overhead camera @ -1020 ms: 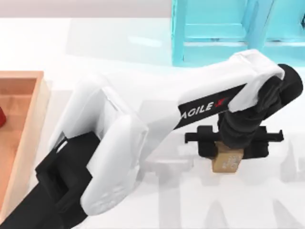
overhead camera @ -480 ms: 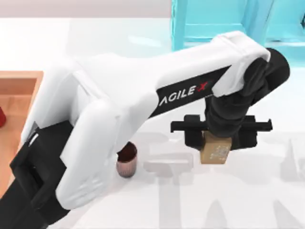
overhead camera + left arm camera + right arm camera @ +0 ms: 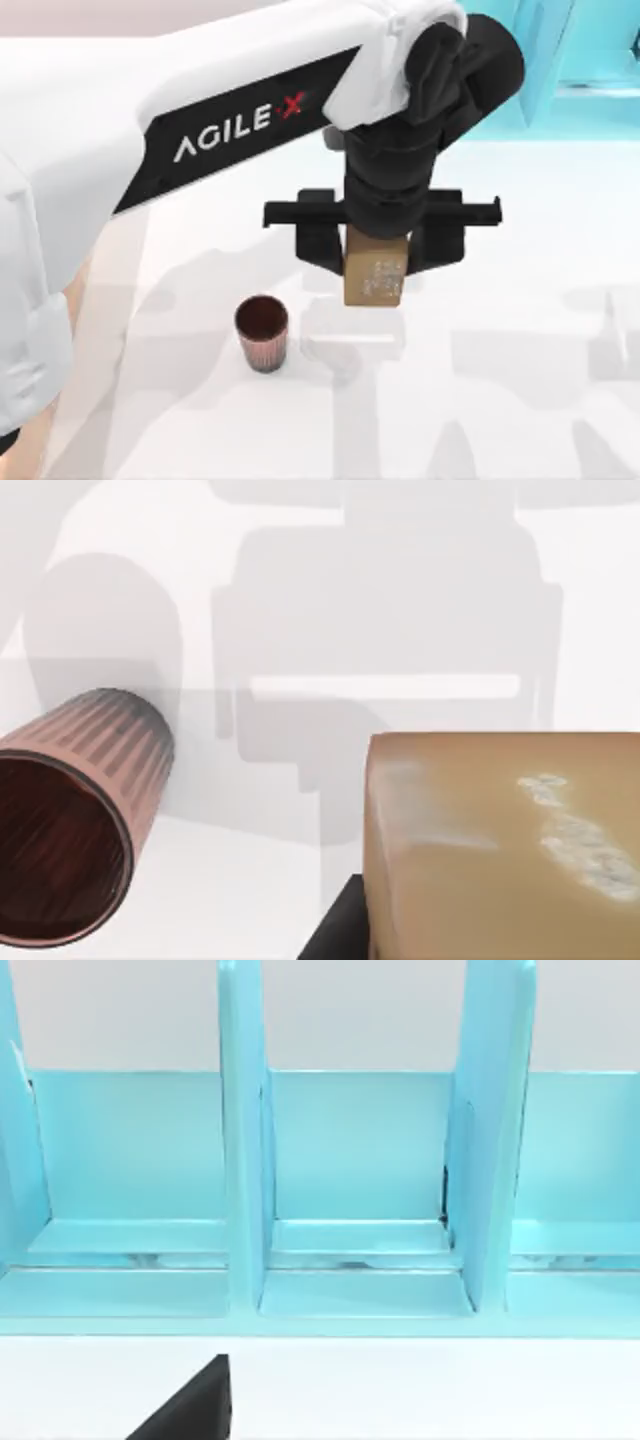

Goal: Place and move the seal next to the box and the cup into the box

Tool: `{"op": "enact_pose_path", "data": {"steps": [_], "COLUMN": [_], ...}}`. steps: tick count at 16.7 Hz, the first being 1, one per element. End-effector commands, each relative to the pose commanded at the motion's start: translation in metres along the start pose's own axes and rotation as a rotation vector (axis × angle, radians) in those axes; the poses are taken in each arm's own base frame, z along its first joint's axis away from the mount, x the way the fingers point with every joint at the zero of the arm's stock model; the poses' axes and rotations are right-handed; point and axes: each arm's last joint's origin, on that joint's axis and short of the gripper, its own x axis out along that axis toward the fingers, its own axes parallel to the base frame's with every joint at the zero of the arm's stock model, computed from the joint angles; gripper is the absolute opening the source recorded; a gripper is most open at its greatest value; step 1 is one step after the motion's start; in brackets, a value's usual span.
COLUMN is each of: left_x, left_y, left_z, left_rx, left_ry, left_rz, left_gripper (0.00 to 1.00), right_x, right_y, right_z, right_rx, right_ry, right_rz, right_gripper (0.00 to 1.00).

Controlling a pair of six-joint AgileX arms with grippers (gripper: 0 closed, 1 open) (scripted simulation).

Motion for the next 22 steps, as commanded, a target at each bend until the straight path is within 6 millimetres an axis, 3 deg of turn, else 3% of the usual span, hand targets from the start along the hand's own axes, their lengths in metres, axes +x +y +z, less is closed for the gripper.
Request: {"op": "enact_pose_path", "data": {"steps": [4, 7, 9, 12, 14, 16, 22], "left_x": [0.0, -0.003, -0.006, -0.009, -0.011, -0.013, -0.011], "left_y": [-0.001, 0.022, 0.057, 0.127, 0.167, 0.19, 0.196], "left_z": [0.0, 0.017, 0.038, 0.069, 0.079, 0.082, 0.083], "left_rx": [0.006, 0.004, 0.0, 0.001, 0.003, 0.004, 0.009], "left_ry": [-0.001, -0.004, -0.005, -0.006, -0.005, -0.003, 0.0], "left_rz": [0.0, -0.007, -0.01, -0.008, -0.007, -0.007, -0.003], "left_gripper": [0.0, 0.0, 0.0, 0.0, 0.0, 0.0, 0.0], "right_x": [0.0, 0.0, 0.0, 0.0, 0.0, 0.0, 0.0], "right_y": [0.0, 0.0, 0.0, 0.0, 0.0, 0.0, 0.0], "right_z": [0.0, 0.0, 0.0, 0.0, 0.0, 0.0, 0.0], "right_rx": [0.0, 0.0, 0.0, 0.0, 0.0, 0.0, 0.0], "right_ry": [0.0, 0.0, 0.0, 0.0, 0.0, 0.0, 0.0], "right_rz": [0.0, 0.0, 0.0, 0.0, 0.0, 0.0, 0.0], "right_gripper": [1.0, 1.0, 1.0, 1.0, 1.0, 1.0, 1.0]}}
